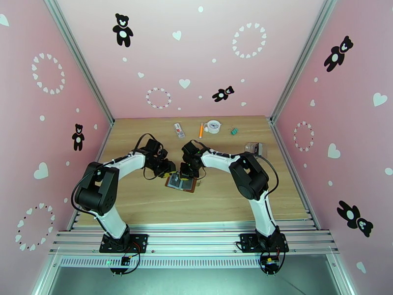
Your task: Put the credit cards into the card holder
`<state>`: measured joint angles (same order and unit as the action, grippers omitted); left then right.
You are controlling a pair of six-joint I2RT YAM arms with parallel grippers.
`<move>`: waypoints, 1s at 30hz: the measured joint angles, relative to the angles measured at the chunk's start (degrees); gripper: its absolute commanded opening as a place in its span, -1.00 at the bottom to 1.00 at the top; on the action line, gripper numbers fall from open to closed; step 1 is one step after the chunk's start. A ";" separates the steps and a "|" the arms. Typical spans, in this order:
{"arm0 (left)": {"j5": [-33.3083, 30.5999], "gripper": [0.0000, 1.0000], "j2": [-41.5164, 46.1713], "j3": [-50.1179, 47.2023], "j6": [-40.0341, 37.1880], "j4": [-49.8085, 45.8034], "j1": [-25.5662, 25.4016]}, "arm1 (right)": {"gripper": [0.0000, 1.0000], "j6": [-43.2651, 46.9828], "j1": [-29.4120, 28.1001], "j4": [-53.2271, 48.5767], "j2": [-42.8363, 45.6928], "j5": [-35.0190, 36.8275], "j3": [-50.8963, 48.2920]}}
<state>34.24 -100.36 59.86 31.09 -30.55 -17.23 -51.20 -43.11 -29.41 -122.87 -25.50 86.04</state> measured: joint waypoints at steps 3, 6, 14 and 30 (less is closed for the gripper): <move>0.02 -0.31 -0.59 0.00 -0.02 0.02 -0.11 | -1.00 0.20 -0.02 -0.07 -0.09 -0.11 0.13; -0.79 -0.30 -0.81 0.00 -0.04 -0.26 -0.17 | -1.00 0.20 -0.02 -0.26 -0.13 -0.07 0.26; -6.62 -0.31 -0.11 -0.39 -0.59 -1.79 -0.17 | -1.00 0.22 -0.02 -0.48 -0.33 -0.09 0.52; 0.04 -0.32 -0.09 -1.53 -0.87 1.51 -1.79 | -1.00 0.22 -0.02 -0.59 -0.46 -0.15 0.72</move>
<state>34.28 -100.44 58.33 30.22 -29.04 -19.03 -50.98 -43.13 -30.00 -123.33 -25.65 86.76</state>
